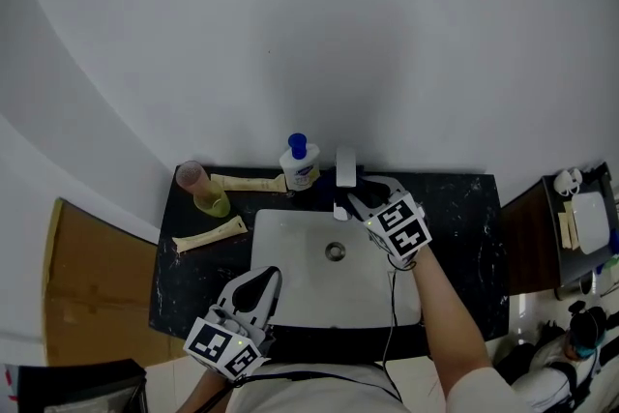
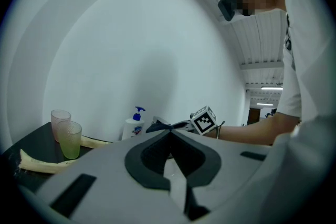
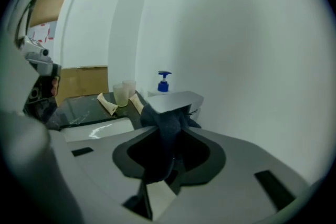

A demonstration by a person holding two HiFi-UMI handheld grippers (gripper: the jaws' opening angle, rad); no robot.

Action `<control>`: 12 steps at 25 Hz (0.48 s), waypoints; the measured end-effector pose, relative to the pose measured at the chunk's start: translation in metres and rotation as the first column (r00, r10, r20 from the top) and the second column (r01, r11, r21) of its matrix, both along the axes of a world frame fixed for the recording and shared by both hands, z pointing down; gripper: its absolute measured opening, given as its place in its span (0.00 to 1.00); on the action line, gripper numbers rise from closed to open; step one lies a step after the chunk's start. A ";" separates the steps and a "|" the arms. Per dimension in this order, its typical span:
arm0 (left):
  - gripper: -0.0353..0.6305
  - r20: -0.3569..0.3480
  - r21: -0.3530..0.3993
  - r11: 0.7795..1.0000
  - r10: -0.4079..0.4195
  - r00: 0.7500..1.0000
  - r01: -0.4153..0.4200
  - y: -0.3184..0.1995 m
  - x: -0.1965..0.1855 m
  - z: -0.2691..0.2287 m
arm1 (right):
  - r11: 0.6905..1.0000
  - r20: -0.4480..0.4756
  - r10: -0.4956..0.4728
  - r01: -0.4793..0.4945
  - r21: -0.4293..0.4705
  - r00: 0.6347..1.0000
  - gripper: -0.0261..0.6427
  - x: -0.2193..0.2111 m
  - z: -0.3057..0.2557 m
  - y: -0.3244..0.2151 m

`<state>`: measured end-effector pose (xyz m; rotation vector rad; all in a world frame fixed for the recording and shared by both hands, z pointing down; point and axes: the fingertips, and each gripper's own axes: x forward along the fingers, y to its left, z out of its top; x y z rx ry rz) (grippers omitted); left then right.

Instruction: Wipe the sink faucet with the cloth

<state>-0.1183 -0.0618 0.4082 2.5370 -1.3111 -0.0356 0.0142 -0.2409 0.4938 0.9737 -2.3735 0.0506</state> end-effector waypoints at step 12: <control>0.06 -0.001 0.001 1.000 0.006 1.000 -0.006 0.002 0.004 0.000 | 0.997 0.016 -0.054 0.055 -0.048 0.998 0.21 -0.002 0.000 0.042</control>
